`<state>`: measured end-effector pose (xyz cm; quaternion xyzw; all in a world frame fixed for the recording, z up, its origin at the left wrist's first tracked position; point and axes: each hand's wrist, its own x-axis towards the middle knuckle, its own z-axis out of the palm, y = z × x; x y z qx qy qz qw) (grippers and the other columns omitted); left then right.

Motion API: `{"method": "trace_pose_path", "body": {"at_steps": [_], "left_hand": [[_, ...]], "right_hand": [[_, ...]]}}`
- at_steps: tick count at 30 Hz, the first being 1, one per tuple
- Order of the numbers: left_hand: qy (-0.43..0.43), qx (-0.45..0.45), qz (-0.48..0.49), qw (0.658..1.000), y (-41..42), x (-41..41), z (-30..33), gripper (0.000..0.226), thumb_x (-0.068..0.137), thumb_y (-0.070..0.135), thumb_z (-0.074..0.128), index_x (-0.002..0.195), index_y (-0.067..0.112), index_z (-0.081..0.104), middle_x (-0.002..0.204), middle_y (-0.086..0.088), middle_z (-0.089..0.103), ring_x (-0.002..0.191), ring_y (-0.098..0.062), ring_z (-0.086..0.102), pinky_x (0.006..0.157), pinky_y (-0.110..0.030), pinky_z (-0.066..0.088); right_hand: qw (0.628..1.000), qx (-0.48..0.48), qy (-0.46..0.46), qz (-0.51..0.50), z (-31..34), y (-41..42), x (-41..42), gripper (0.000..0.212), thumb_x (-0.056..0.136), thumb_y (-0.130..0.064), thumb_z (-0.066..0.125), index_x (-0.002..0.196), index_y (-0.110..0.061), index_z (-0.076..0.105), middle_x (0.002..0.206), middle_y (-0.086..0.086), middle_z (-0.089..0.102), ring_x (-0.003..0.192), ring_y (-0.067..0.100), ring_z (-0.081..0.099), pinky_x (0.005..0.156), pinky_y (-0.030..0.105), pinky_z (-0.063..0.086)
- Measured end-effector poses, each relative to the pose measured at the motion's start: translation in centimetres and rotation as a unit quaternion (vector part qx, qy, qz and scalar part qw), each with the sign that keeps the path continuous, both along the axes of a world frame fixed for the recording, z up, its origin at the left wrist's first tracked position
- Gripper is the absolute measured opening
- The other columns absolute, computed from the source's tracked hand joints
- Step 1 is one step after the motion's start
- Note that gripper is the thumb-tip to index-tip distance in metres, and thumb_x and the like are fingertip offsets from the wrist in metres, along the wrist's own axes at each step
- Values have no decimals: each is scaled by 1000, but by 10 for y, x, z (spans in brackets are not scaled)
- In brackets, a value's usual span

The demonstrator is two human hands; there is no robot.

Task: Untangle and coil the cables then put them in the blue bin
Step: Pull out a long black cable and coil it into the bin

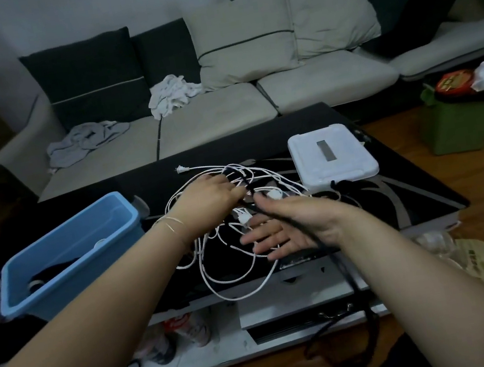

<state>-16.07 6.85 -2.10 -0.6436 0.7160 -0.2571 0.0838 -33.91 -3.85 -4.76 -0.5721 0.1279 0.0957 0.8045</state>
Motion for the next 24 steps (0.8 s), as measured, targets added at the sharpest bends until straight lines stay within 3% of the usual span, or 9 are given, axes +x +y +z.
{"method": "trace_pose_path", "body": {"at_steps": [3,6,9,12,15,18,21,23,24], "left_hand": [[11,-10,-62,998,-1,-13,-1,10,74,7,72,80,12,65,71,-3,65,73,-27,63,63,-35,50],[65,-21,-52,996,1,-16,-1,6,82,14,67,81,8,66,73,-6,65,76,-29,63,64,-37,50],[93,-29,-75,992,6,-12,-3,19,86,22,57,79,6,65,77,-9,66,77,-31,64,64,-39,53],[116,-26,-30,992,7,-2,-8,29,85,32,67,99,7,66,122,-15,64,121,-33,56,95,-40,48],[308,-25,133,942,10,12,-13,75,76,47,76,138,18,44,151,-6,39,141,-24,34,113,-38,32],[473,11,237,849,12,24,-15,82,77,53,73,145,26,34,132,0,55,123,-16,54,105,-35,43],[441,28,246,863,16,38,-15,43,86,51,64,119,24,61,109,5,67,100,-13,63,86,-28,49],[437,-7,246,865,20,47,-13,14,91,42,63,88,28,63,81,7,67,74,-13,62,66,-25,47],[447,-29,250,859,21,52,-12,15,93,35,62,79,27,60,73,8,65,66,-13,60,60,-22,45]], "right_hand": [[994,-31,16,-107,-8,10,14,33,88,-42,60,95,-10,59,77,7,65,52,11,58,50,24,52],[988,-82,29,-126,-8,11,18,30,93,-41,57,83,-13,58,49,-7,37,35,3,26,50,20,26],[985,-118,58,-110,-6,17,19,27,95,-39,53,89,-13,59,47,-7,40,35,4,28,43,17,24],[976,-181,68,-99,-3,22,21,22,97,-25,47,99,-7,61,58,-1,55,38,6,35,36,15,22],[964,-219,48,-144,-3,21,23,22,95,-14,44,100,-6,64,47,-1,44,36,10,31,38,15,20],[952,-184,-13,-244,-4,19,24,27,99,-17,36,86,-13,59,37,-8,35,30,6,28,36,14,19],[895,-229,-115,-365,-6,15,22,36,103,-31,37,76,-17,55,47,-8,41,37,3,35,39,18,28],[858,-194,-178,-441,-5,9,19,34,103,-30,36,76,-17,53,56,-8,45,44,4,39,44,20,36],[840,-177,-206,-470,-3,6,18,33,104,-27,35,79,-17,55,61,-8,49,48,3,43,47,20,40]]}}
